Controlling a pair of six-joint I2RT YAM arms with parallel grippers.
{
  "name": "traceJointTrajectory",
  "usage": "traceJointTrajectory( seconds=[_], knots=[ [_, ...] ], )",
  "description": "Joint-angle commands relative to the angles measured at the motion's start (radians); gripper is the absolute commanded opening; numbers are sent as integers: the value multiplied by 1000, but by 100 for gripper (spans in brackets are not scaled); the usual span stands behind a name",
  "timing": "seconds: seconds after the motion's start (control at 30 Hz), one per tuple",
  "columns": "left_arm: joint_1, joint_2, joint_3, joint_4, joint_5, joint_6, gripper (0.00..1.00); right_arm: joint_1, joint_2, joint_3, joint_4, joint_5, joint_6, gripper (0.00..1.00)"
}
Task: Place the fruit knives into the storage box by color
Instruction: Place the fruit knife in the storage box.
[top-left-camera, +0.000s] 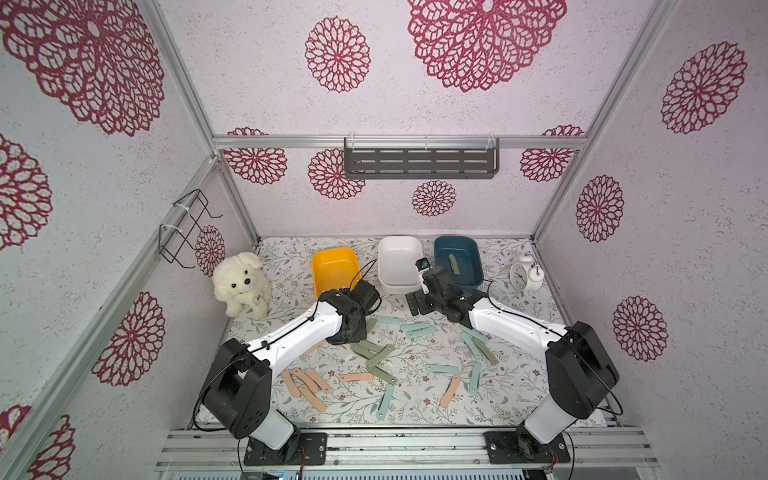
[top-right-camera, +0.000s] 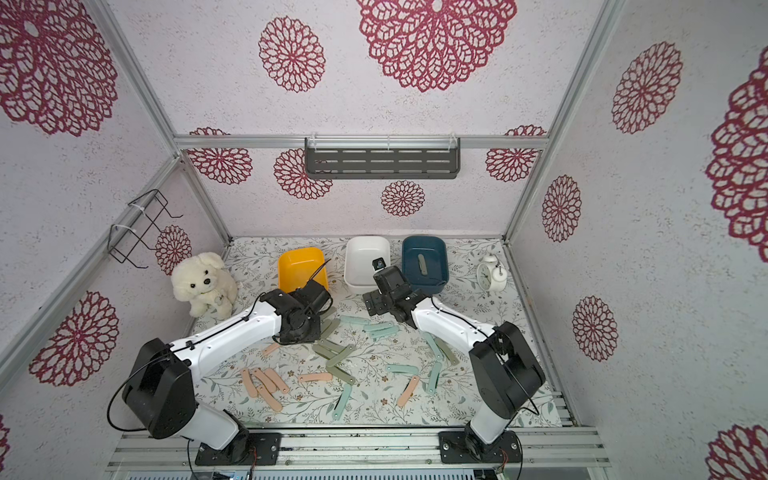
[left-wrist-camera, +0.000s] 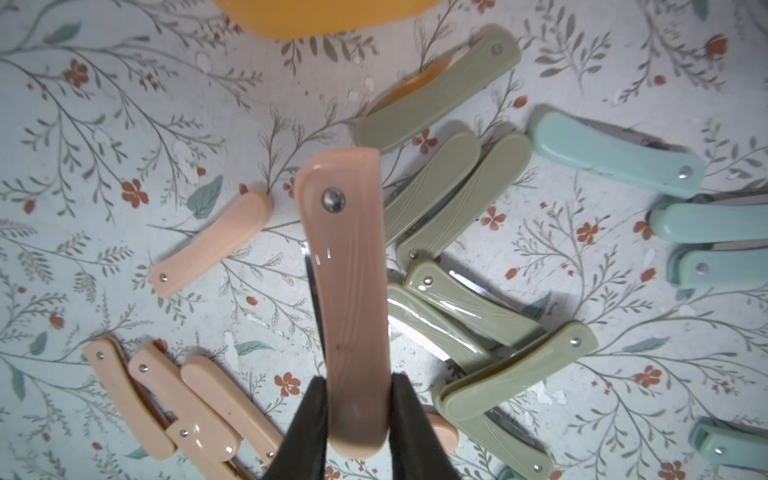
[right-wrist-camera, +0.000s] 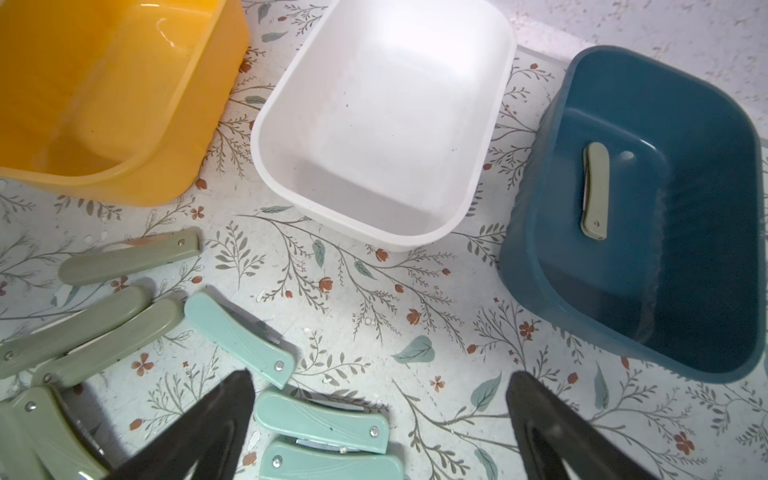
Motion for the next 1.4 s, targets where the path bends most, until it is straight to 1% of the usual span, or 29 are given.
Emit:
traceJointTrajectory(
  seconds=[0.0, 0.17, 0.3, 0.43, 0.47, 0.63, 0.8, 0.97, 1.07, 1.23, 1.37],
  knots=[
    [56, 61, 95, -43, -28, 84, 4, -7, 4, 57, 18, 0, 1, 99],
    [137, 166, 283, -84, -23, 178, 4, -23, 59, 129, 17, -32, 0, 99],
    [199, 274, 463, -137, -41, 244, 3, -36, 99, 179, 19, -59, -6, 99],
    [270, 383, 638, -168, -13, 308, 4, -53, 146, 221, 15, -82, -12, 99],
    [285, 439, 686, -187, -7, 322, 4, -57, 158, 228, 15, -89, -11, 99],
    [335, 596, 874, -235, 20, 368, 4, -74, 202, 267, 13, -109, -14, 99],
    [350, 732, 1027, -264, 41, 394, 4, -80, 218, 276, 13, -123, -21, 99],
    [358, 838, 1124, -276, 69, 404, 6, -82, 210, 253, 13, -142, -31, 99],
    [362, 876, 1155, -285, 69, 405, 7, -80, 205, 233, 15, -153, -27, 99],
    [372, 907, 1137, -282, 74, 371, 8, -80, 196, 201, 16, -170, -14, 99],
    [382, 918, 1115, -261, 105, 345, 9, -79, 168, 157, 30, -202, -5, 99]
  ],
)
